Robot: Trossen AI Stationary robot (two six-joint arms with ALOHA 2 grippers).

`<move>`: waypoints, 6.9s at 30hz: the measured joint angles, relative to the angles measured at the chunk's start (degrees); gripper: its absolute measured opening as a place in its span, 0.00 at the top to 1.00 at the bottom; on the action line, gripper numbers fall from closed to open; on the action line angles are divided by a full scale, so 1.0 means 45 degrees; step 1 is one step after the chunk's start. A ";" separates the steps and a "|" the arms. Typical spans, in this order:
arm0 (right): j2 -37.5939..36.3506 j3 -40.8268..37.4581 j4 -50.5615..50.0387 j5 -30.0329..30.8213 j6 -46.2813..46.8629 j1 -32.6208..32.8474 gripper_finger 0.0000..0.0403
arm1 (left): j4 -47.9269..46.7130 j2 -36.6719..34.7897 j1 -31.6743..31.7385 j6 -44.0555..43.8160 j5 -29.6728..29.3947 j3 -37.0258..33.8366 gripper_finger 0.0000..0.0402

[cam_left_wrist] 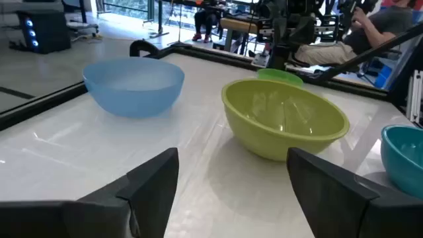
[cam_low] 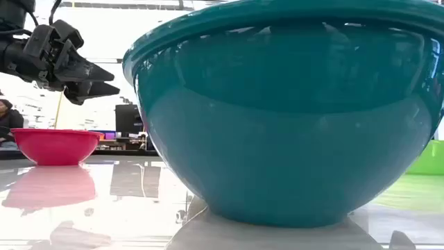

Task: Nest bowls inside each other
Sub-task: Stack the transparent blue bowl on top of the green bowl, then stack the blue bowl on top of the transparent blue bowl

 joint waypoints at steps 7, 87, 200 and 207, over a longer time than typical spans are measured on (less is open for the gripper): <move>0.0003 -0.0002 0.0120 0.0182 0.0146 -0.0118 0.72 | -0.0001 0.0000 0.0005 -0.0009 -0.0145 -0.0001 0.33; 2.1330 1.8863 -0.8337 -0.9922 -0.4507 -1.0375 0.40 | 0.2810 0.6124 0.1869 -0.0864 0.0474 0.9811 0.33; 1.6157 1.5323 -0.7170 -0.7934 0.8982 0.0592 0.27 | 0.1134 0.6144 0.1929 -0.2501 0.1102 0.9797 0.33; 1.6169 1.3231 -0.4776 -0.7392 1.0453 0.1149 0.27 | 0.1149 0.6149 0.1930 -0.2992 0.1067 0.9797 0.33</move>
